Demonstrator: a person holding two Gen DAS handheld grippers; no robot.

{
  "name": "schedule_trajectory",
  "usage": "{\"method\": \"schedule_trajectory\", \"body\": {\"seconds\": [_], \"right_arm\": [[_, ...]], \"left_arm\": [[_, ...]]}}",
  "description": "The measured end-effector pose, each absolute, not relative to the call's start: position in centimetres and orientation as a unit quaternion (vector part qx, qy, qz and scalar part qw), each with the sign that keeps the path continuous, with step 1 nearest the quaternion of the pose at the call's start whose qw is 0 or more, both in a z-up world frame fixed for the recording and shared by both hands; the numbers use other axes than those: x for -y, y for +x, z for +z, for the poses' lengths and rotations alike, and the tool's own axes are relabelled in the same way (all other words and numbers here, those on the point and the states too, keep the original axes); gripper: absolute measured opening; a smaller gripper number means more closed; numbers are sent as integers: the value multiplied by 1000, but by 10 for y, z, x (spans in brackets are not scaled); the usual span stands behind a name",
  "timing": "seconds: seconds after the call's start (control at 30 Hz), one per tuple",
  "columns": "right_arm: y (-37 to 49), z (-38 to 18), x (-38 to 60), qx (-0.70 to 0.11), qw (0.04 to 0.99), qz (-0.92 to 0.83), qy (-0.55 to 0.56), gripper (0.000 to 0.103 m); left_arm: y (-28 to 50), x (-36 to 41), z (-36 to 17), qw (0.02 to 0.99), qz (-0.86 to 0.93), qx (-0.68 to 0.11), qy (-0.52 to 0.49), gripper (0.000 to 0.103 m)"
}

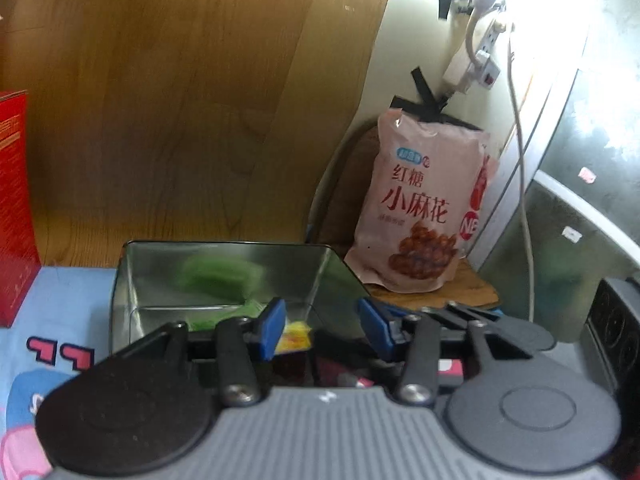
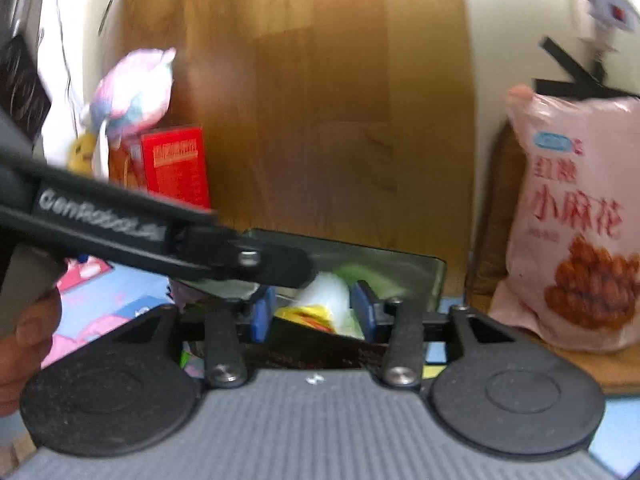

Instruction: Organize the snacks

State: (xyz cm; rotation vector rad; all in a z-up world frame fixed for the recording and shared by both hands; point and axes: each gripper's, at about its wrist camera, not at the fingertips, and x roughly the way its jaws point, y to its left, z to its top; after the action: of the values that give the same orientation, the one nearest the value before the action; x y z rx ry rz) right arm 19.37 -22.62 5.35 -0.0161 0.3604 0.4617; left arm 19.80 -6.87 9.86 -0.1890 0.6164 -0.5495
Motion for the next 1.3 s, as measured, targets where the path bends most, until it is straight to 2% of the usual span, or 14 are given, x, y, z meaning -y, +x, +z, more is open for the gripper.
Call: {"method": "schedule_trajectory", "body": {"seconds": [0.13, 0.27, 0.47, 0.5, 0.53, 0.67, 0.83, 0.97, 1.03, 1.13, 1.2, 1.3], "right_arm": [[169, 47, 252, -196, 946, 249, 74, 47], [162, 25, 252, -268, 913, 278, 129, 47], [179, 0, 223, -343, 876, 304, 150, 47], [180, -1, 218, -344, 877, 302, 148, 42], [181, -1, 213, -347, 879, 295, 138, 25], [177, 2, 208, -354, 875, 291, 158, 19], [145, 31, 217, -276, 913, 265, 140, 2], [106, 48, 235, -215, 930, 266, 137, 2], [86, 47, 241, -204, 931, 274, 127, 2], [59, 39, 244, -212, 934, 273, 94, 3], [46, 30, 246, -221, 936, 262, 81, 8], [42, 15, 248, -243, 928, 261, 104, 10]], "left_arm": [[170, 38, 91, 910, -264, -291, -133, 43], [144, 19, 69, 898, -257, -316, -167, 43], [96, 0, 50, 901, -245, -320, -161, 43], [91, -3, 49, 901, -243, -321, -160, 43], [87, -6, 48, 901, -241, -323, -160, 43], [75, -25, 48, 902, -231, -322, -173, 43], [67, -44, 47, 901, -220, -318, -196, 43], [60, -46, 44, 897, -228, -318, -207, 43], [57, -44, 43, 894, -236, -320, -206, 47], [54, -39, 41, 892, -244, -322, -202, 47], [52, -37, 39, 890, -247, -324, -203, 47], [50, -35, 37, 889, -246, -327, -204, 47]]}}
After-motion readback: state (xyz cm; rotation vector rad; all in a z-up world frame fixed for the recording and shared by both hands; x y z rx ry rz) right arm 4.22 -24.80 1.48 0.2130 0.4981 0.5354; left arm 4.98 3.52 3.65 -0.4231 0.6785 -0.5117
